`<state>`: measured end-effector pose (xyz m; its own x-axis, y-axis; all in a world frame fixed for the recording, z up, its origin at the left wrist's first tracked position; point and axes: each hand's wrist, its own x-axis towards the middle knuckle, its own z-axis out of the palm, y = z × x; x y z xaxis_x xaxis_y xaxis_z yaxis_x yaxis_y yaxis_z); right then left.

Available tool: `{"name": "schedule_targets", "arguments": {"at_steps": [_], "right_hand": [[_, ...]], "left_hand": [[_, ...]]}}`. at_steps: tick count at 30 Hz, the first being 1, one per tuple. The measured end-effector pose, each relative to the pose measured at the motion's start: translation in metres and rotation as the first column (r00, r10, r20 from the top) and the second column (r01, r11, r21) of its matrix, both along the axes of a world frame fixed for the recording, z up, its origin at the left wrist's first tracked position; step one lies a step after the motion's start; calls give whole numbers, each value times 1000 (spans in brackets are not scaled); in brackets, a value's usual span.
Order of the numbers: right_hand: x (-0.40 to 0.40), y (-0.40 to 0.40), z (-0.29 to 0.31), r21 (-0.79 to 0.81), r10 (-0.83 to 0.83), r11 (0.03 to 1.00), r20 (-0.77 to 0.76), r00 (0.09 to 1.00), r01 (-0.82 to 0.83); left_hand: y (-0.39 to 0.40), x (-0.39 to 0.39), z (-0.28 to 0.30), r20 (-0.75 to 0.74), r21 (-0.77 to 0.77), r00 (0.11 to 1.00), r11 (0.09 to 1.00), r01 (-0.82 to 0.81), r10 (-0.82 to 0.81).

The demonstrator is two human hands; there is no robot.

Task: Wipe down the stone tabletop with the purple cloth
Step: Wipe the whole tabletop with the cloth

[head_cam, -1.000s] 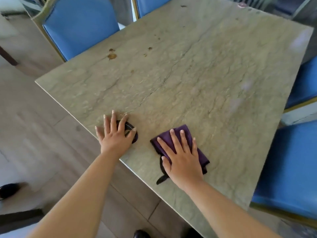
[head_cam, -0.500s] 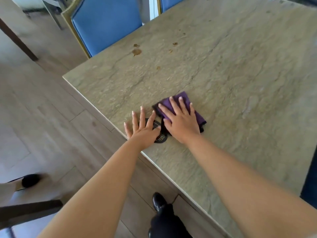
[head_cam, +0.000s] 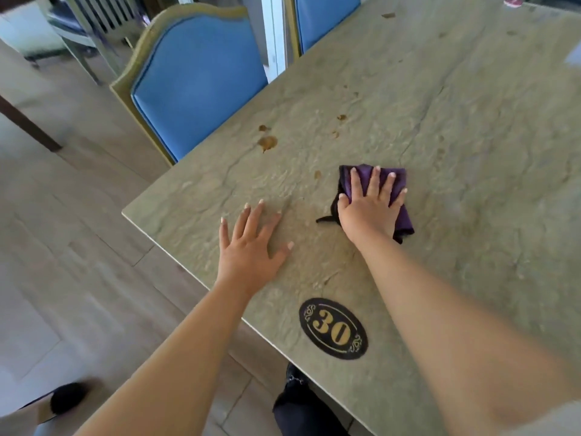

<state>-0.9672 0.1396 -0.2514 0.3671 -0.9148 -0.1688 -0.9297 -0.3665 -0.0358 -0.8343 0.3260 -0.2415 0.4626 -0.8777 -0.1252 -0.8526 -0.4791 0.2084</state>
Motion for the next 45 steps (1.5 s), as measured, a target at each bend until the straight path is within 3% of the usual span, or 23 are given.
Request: {"name": "schedule_targets", "arguments": {"at_steps": [3, 6, 10, 12, 14, 16, 18, 20, 22, 24, 27, 29, 31, 32, 34, 36, 38, 42, 45], "right_hand": [[39, 1, 3, -3, 65, 998, 5, 998, -65], [55, 23, 3, -35, 289, 957, 20, 957, -288], [19, 25, -2, -86, 672, 740, 58, 738, -667], [-7, 5, -3, -88, 707, 707, 40, 706, -702], [-24, -5, -4, -118, 546, 835, 52, 836, -538], [-28, 2, -3, -131, 262, 959, 87, 961, -250], [-19, 25, -2, -104, -32, 994, 106, 994, 43], [-1, 56, 1, -50, -197, 978, 83, 977, 201], [14, 91, 5, 12, -171, 985, 103, 980, 171], [19, 120, 10, 83, -35, 996, 178, 983, 20], [-2, 132, 19, 160, -22, 985, 482, 876, -63], [-21, 136, 20, 91, -194, 981, 581, 791, 173], [-34, 143, 21, 114, -451, 870, 577, 681, 480], [-36, 147, 20, 170, -542, 814, 566, 621, 556], [-37, 157, 14, 169, -558, 814, 495, 666, 556], [-39, 160, 7, 112, -501, 850, 472, 725, 515], [-40, 159, 7, 121, -514, 837, 511, 689, 534], [-36, 156, 5, 90, -517, 838, 449, 729, 538], [-25, 159, 8, 147, -576, 796, 480, 662, 587]], "left_hand": [[-3, 28, -2, 35, 34, 998, 998, 51, -52], [0, 28, -5, 62, -74, 997, 996, 41, -36], [0, 31, -8, 29, -122, 999, 992, 32, -28], [0, 31, -9, 18, -116, 999, 992, 46, -44], [0, 32, -9, 26, -91, 998, 995, 50, -48], [-1, 32, -9, 33, -74, 998, 995, 60, -58], [-1, 33, -10, 15, -80, 998, 994, 68, -67], [0, 34, -11, 1, -80, 998, 994, 70, -70], [1, 36, -10, -14, -63, 996, 994, 86, -87], [3, 38, -9, -58, -78, 993, 992, 96, -101], [-1, 40, -2, -210, -156, 978, 988, -15, -19], [-13, 30, 8, -304, -196, 953, 979, -49, -13], [-30, 8, 18, -370, -264, 901, 956, 131, -225], [-37, -8, 20, -377, -268, 857, 927, 261, -350], [-47, -35, 15, -280, -153, 821, 867, 474, -498], [-59, -46, 3, -97, -14, 830, 835, 550, -549], [-78, -42, -3, 5, 37, 813, 813, 582, -582], [-99, -21, -3, 31, 94, 717, 716, 691, -696], [-66, -2, -5, 49, 80, 628, 630, 773, -777]]}}
